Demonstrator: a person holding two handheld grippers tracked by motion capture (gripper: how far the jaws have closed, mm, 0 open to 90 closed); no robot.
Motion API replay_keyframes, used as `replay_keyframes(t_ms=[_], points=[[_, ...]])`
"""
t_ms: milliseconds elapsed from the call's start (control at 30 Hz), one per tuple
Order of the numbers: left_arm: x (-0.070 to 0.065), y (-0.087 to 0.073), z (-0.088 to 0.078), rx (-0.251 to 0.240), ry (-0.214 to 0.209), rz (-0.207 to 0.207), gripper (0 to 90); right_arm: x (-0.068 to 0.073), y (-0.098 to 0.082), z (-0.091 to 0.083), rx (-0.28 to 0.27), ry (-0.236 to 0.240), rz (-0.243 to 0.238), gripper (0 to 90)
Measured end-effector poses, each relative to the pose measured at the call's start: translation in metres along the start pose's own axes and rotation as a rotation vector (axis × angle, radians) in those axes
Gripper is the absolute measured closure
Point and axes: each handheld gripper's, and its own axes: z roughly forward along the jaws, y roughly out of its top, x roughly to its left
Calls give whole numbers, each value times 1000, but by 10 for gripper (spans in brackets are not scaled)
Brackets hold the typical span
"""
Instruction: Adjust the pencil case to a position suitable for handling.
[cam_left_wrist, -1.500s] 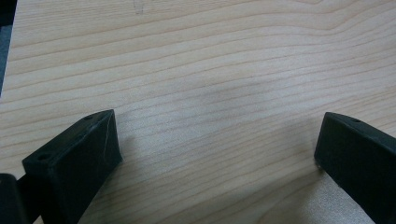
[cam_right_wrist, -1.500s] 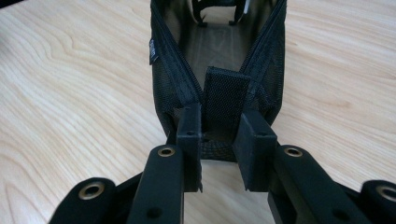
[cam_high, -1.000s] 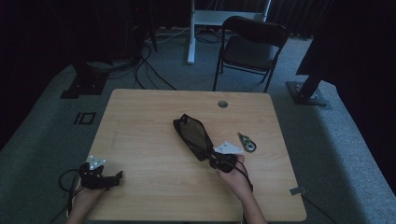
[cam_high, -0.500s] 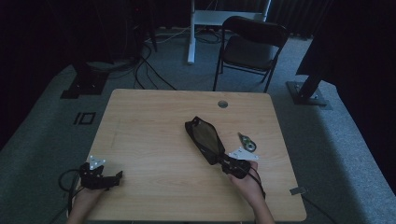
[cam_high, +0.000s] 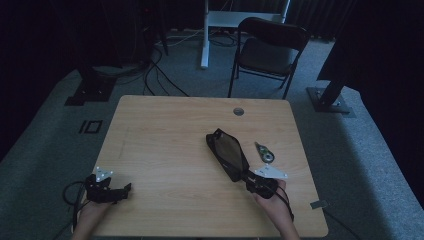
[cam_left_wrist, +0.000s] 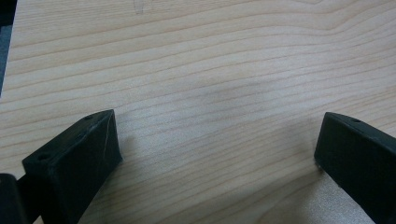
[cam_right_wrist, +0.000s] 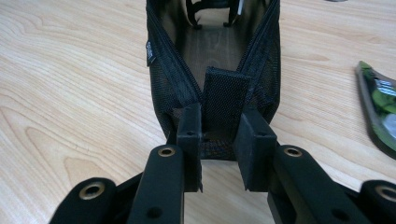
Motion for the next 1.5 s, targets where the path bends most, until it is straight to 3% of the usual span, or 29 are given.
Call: replay_keyframes(t_ms=[333, 467, 600, 1000, 1100, 1233, 1500], points=[[0, 0, 0, 0, 0, 0, 2, 1, -13, -15, 3, -13, 2, 727], [0, 0, 0, 0, 0, 0, 2, 0, -22, -24, -10, -14, 30, 726], [0, 0, 0, 1, 0, 0, 2, 0, -25, -33, -6, -32, 14, 727], [0, 0, 0, 1, 0, 0, 1, 3, -35, -45, -1, -25, 20, 718], [0, 0, 0, 1, 0, 0, 1, 2, -34, -46, 3, -26, 16, 665], [0, 0, 0, 1, 0, 0, 1, 2, -25, -52, -33, -16, 8, 562], [0, 0, 0, 1, 0, 0, 1, -9, -4, -58, -96, -25, -3, 521]])
